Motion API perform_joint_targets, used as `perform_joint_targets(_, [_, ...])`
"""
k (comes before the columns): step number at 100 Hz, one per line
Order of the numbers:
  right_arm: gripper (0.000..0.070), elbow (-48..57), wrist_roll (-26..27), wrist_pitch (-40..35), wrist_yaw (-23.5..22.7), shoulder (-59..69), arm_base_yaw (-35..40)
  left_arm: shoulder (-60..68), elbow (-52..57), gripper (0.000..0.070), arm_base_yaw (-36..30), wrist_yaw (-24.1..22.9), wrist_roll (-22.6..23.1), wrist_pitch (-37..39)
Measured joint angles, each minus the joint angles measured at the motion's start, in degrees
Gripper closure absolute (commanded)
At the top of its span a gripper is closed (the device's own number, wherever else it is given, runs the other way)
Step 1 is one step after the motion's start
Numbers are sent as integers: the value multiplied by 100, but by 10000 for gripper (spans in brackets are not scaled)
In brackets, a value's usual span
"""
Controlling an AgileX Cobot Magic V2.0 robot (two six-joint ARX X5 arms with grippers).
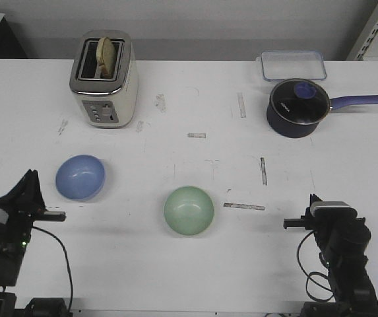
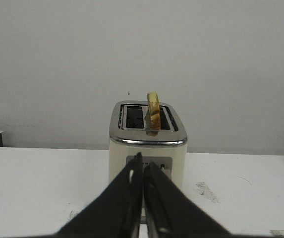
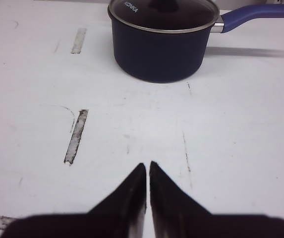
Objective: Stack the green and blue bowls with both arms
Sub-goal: 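Move the left gripper to the rim of the light blue bowl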
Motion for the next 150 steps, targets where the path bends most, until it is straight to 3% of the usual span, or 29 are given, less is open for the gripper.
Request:
perform_joint_targets(15, [699, 0, -2, 0, 0, 0, 0, 1193, 1403, 387, 0, -2, 146, -527])
perform_joint_targets(29, [699, 0, 0, 2, 0, 0, 0, 2048, 2041, 153, 0, -33, 192, -955])
perform_joint_targets(33, [699, 0, 0, 2, 0, 0, 0, 2256, 2068, 123, 0, -48, 199, -1051])
perform_joint_targets(46, [699, 0, -2, 0, 0, 0, 0, 3008, 2055, 123, 0, -437, 227, -1611])
perform_joint_targets(59, [699, 0, 0, 2, 0, 0, 0, 3742, 2039, 124, 37, -774, 227, -2328])
perform_joint_targets(72, [699, 0, -2, 0, 0, 0, 7, 4413, 2039, 128, 195, -798, 229, -2688])
perform_joint_targets(107, [699, 0, -2, -2, 0, 0, 9, 5560, 2039, 152, 723, -800, -79, -2824])
perform_joint_targets(130, [699, 0, -2, -2, 0, 0, 9, 5923, 2039, 318, 815, -483, -203, -3040])
perform_joint_targets(150, [699, 0, -2, -2, 0, 0, 9, 6153, 2039, 631, 815, -476, -208, -3036])
